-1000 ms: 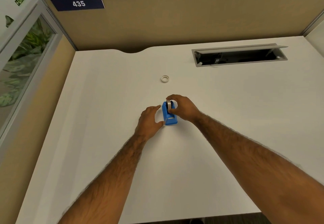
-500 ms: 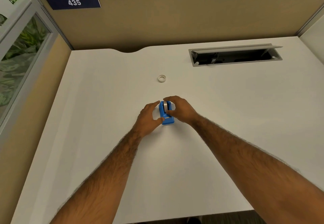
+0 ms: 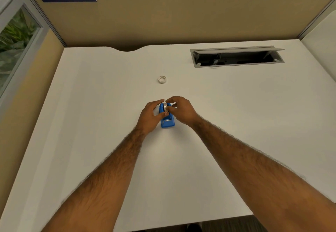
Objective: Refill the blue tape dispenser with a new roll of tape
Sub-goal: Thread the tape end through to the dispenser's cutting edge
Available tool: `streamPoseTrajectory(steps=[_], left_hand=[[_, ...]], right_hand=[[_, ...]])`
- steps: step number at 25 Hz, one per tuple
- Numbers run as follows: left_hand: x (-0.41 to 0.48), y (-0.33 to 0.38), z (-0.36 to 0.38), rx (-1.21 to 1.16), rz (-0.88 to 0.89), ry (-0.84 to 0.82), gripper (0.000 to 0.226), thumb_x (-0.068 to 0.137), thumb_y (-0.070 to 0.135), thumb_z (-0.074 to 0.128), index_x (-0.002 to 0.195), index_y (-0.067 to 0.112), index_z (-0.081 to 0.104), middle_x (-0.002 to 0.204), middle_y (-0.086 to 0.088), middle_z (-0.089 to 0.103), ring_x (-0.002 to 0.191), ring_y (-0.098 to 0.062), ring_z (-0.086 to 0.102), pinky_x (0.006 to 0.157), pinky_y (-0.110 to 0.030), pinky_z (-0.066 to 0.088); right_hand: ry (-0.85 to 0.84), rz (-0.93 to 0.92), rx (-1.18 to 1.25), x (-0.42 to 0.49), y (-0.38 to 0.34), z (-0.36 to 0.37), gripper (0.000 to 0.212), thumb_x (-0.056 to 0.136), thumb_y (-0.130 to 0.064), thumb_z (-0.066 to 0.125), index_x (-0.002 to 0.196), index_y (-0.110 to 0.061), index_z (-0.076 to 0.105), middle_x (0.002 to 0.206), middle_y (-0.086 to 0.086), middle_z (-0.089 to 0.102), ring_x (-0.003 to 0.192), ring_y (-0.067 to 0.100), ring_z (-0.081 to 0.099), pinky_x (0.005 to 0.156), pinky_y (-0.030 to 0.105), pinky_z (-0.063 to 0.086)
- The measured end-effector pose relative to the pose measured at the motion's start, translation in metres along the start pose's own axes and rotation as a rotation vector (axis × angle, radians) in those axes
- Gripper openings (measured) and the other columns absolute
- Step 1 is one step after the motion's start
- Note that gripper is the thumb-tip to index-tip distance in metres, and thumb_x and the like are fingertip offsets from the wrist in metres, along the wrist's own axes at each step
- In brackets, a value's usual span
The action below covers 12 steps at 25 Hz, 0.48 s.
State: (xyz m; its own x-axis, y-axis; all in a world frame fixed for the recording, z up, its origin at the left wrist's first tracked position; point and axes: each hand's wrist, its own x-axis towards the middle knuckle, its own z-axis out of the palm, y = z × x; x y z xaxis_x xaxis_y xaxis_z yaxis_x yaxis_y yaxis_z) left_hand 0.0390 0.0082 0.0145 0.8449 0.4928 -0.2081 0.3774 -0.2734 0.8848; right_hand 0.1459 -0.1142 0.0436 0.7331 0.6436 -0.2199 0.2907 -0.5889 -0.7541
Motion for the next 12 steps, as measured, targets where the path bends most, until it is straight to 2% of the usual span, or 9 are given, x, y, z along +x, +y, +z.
streamPoseTrajectory(steps=[4, 10, 12], left_hand=[[0.0002, -0.0048, 0.0058, -0.101, -0.029, 0.029, 0.056, 0.086, 0.022, 0.077, 0.138, 0.021, 0.057, 0.139, 0.002, 0.058, 0.124, -0.011, 0.053, 0.100, -0.021, 0.041], [0.0040, -0.0068, 0.0109, -0.168, -0.061, 0.052, 0.055, 0.084, 0.023, 0.078, 0.135, 0.019, 0.060, 0.136, 0.000, 0.062, 0.126, -0.016, 0.057, 0.107, -0.033, 0.048], [0.0050, -0.0072, 0.0110, -0.173, -0.068, 0.052, 0.054, 0.082, 0.024, 0.080, 0.133, 0.020, 0.061, 0.134, 0.000, 0.063, 0.125, -0.017, 0.057, 0.107, -0.036, 0.049]], right_hand=[[0.023, 0.028, 0.008, 0.0023, -0.0015, 0.0036, 0.028, 0.092, -0.020, 0.063, 0.119, -0.015, 0.066, 0.125, 0.002, 0.062, 0.102, 0.017, 0.063, 0.083, 0.024, 0.048], [0.056, 0.036, 0.017, 0.0031, -0.0034, 0.0083, 0.023, 0.086, -0.014, 0.065, 0.108, -0.016, 0.066, 0.113, 0.001, 0.063, 0.098, 0.019, 0.063, 0.084, 0.031, 0.054], [0.069, 0.035, 0.000, 0.0049, -0.0060, 0.0076, 0.018, 0.086, -0.015, 0.064, 0.104, -0.014, 0.066, 0.109, 0.002, 0.065, 0.096, 0.018, 0.061, 0.079, 0.028, 0.052]])
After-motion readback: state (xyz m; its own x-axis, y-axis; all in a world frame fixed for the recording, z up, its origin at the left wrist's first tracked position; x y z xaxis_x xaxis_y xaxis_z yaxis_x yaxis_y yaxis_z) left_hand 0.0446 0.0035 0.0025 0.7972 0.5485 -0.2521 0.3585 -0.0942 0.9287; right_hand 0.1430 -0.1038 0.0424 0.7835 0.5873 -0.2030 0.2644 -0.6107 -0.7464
